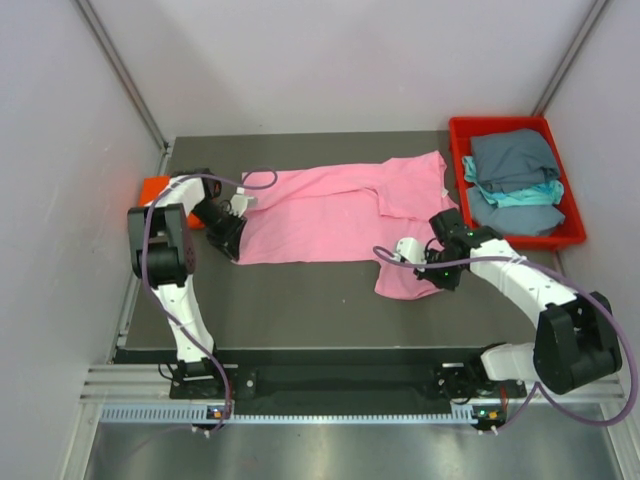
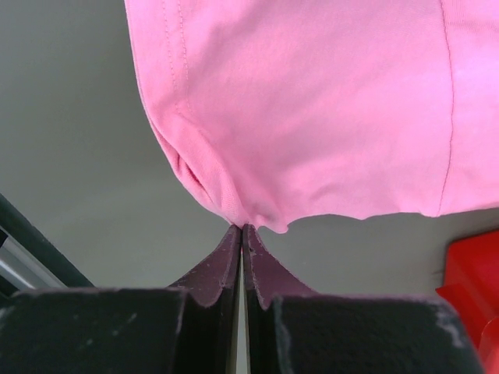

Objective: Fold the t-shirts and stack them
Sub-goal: Fold the tshirt

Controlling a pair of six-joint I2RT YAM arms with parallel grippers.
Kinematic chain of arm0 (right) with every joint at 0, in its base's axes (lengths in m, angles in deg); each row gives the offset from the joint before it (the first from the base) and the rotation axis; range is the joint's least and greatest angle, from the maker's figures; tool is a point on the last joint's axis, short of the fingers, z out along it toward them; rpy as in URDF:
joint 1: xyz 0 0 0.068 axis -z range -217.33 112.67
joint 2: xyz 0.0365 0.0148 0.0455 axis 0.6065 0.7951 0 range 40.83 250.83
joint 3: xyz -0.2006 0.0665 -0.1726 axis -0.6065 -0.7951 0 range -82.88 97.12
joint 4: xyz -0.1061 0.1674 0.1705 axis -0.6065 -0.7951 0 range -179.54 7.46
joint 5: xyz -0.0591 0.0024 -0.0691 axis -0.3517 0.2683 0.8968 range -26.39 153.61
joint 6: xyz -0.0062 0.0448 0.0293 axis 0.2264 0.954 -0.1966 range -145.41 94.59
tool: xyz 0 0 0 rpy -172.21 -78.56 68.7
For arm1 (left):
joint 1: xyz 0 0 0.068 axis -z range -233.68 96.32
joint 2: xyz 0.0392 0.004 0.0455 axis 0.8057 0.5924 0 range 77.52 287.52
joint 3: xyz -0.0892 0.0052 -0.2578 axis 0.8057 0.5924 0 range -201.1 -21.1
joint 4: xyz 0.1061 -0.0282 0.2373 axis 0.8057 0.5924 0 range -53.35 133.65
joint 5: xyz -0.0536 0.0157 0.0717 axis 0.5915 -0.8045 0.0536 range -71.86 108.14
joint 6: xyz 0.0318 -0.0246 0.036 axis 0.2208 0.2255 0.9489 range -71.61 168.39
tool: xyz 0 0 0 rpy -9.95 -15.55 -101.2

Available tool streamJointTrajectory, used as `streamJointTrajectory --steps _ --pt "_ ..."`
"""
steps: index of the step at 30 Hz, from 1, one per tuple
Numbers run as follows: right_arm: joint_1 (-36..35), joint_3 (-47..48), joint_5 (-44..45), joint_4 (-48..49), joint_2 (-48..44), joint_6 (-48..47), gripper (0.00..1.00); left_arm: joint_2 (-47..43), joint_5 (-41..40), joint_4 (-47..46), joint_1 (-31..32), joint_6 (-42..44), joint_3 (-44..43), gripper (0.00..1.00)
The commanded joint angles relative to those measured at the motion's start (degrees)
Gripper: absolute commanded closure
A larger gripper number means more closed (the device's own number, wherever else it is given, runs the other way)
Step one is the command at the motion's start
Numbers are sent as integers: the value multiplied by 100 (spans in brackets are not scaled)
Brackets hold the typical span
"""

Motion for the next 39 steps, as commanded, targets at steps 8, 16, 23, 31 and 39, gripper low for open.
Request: streamJointTrajectory --steps 8,16,23,31,39 --pt "265 423 -12 250 -78 180 100 -44 500 692 -264 151 -569 100" --pt "845 1390 -56 575 141 505 100 0 791 1158 -344 168 -1807 100" --pt "1083 2163 -12 953 554 725 100 447 984 1510 -309 107 -2722 100" --pt "1294 3007 14 1401 1090 1068 100 983 1081 1650 -292 -7 -3856 100" --pt "1329 4255 128 1770 2004 1279 100 1169 1178 1528 -248 -69 -4252 100"
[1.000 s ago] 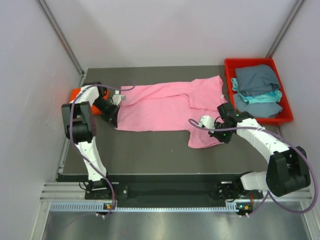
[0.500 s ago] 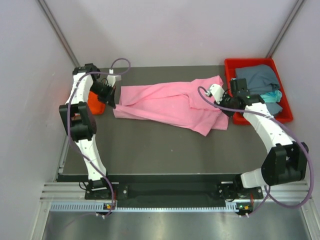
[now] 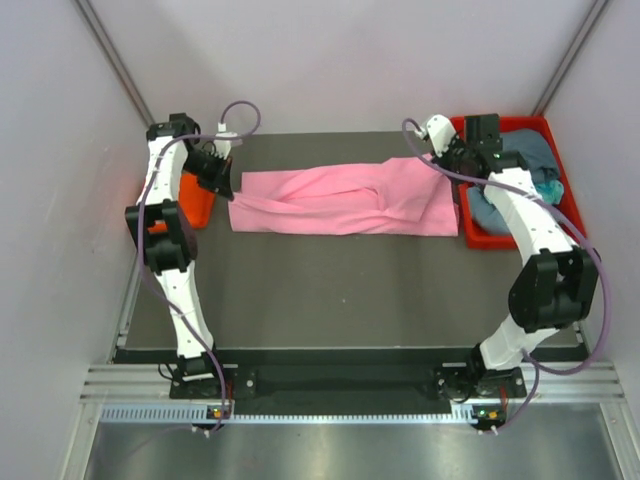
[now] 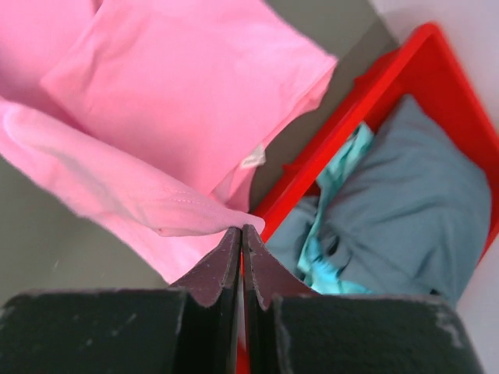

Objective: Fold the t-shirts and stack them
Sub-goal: Fold the tshirt

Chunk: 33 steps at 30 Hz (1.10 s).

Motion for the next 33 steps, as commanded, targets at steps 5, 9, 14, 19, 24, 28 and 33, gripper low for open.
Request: streamJointTrajectory --steps 5,9,14,19,24,28,33 --pt "61 1226 205 652 951 276 100 280 166 275 41 -137 -621 100" --pt "61 1649 337 863 1497 364 100 587 8 47 67 -313 -920 100" --pt "35 2185 531 1065 2173 382 100 974 -185 -165 76 -515 -1175 100" --pt "44 2598 593 1198 2631 399 100 1036 -283 -454 59 -735 -1175 100" --pt "17 2801 663 1347 2904 426 100 1045 -353 -1025 58 -1130 -1193 100" --pt "8 2959 715 1443 3141 426 100 1133 -344 -1404 50 -1376 -1193 100" --pt "-35 3039 733 1558 3344 399 100 1230 -318 -1851 67 -1806 -1184 66"
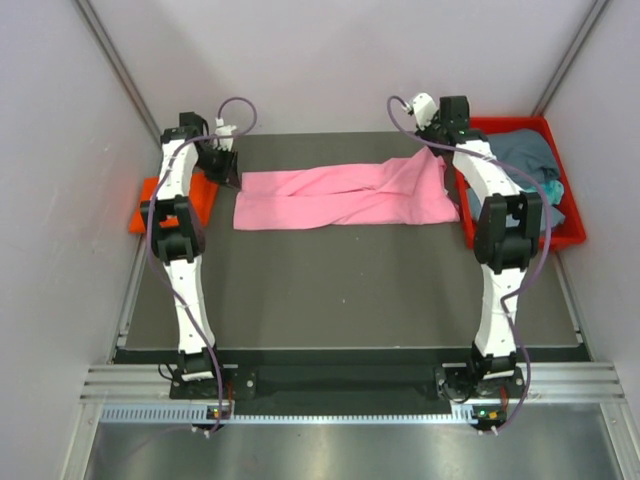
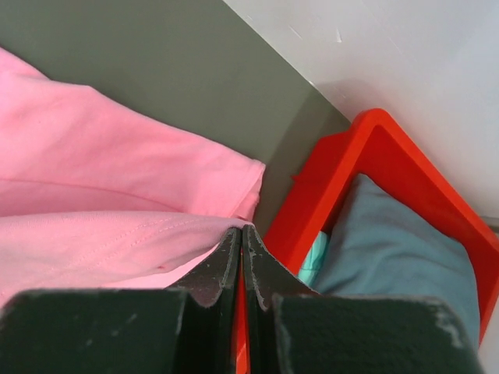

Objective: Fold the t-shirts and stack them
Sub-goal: Fold the tshirt

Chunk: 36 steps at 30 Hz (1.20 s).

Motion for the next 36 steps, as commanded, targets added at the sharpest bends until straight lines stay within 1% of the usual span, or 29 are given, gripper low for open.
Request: streamJointTrajectory --steps 1,3,5,7,8,9,11,12,13,14,15,17,18,19,20,21,22,25,28,36 --pt "-22 298 82 353 126 43 100 32 56 -626 -3 -493 -203 63" --pt "-40 307 249 371 144 43 100 -134 161 -732 -29 -739 -142 60" --pt "-49 254 275 380 135 43 100 -336 170 -960 -29 -950 68 59" --pt "-57 193 275 389 101 52 100 -740 380 -1048 -20 -1162 245 59" --pt "-58 175 293 380 92 43 100 -855 773 -1022 -11 -1180 428 59" --pt "-66 149 319 380 100 34 100 -1056 907 -996 58 -1223 543 60" --pt "-101 61 564 511 91 26 100 -1163 1206 -742 164 -1189 876 60" --pt "-128 34 704 590 91 43 98 -1111 1277 -497 304 -945 904 61" --pt "-154 -53 1002 748 48 78 73 -1041 1286 -260 383 -786 905 62" --pt "-172 -88 1057 767 -5 157 60 -971 1304 204 523 -523 887 64" --pt "-207 -176 1057 715 -162 227 51 -857 1347 374 577 -442 904 65" --pt "-259 -325 716 442 -382 429 39 -777 1488 629 673 -371 1044 67" --pt "-347 -578 636 415 -627 465 34 -768 1541 648 683 -371 1132 67" --pt "-391 -677 383 267 -716 474 35 -768 1550 613 683 -354 1238 67" --pt "-426 -756 241 144 -778 509 35 -794 1541 543 840 -371 1447 67" --pt "-488 -879 144 30 -840 526 35 -803 1567 394 867 -389 1537 68" --pt "-506 -923 -205 -224 -849 561 35 -786 1585 323 876 -406 1616 68" --pt "-593 -1055 -471 -515 -770 658 36 -680 1638 235 885 -547 1731 69" --pt "-620 -1126 -481 -499 -630 711 37 -566 1638 270 894 -600 1722 70" --pt "-664 -1021 -314 -411 -164 500 38 -592 1550 68 885 -767 1871 71"
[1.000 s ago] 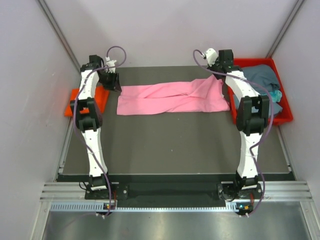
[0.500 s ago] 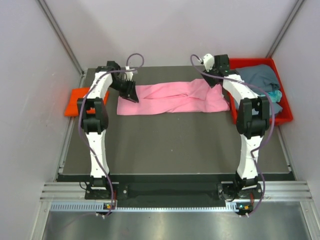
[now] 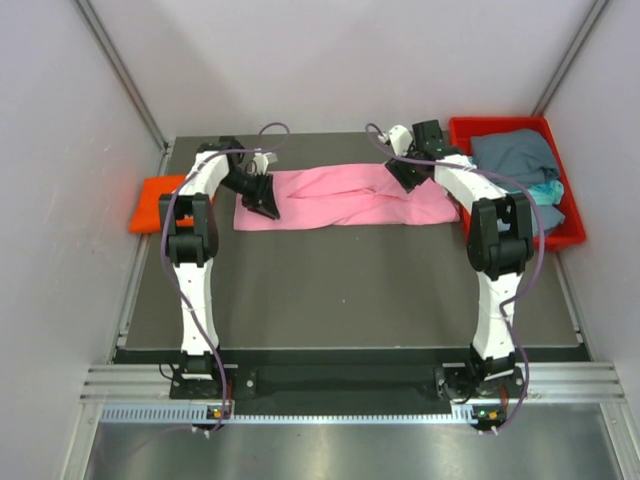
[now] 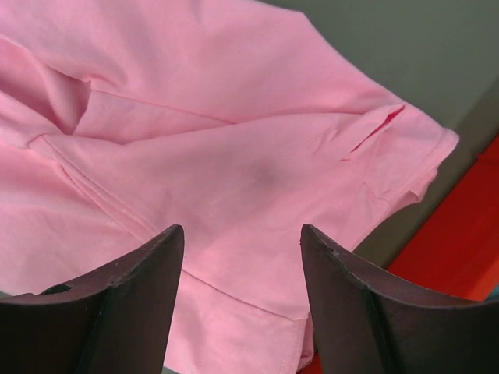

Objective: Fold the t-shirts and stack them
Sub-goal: Fold the tshirt

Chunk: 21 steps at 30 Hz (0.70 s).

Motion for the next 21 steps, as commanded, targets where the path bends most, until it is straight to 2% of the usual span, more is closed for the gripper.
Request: streamJointTrajectory --steps 1,10,21 --pt "-21 149 -10 17 182 -77 39 -70 129 -120 -7 -85 22 71" --pt "-65 281 -106 -35 481 -103 41 -61 41 -173 -7 -111 31 71" --pt "-65 26 -124 -123 112 37 45 -26 77 -199 -7 -173 49 72"
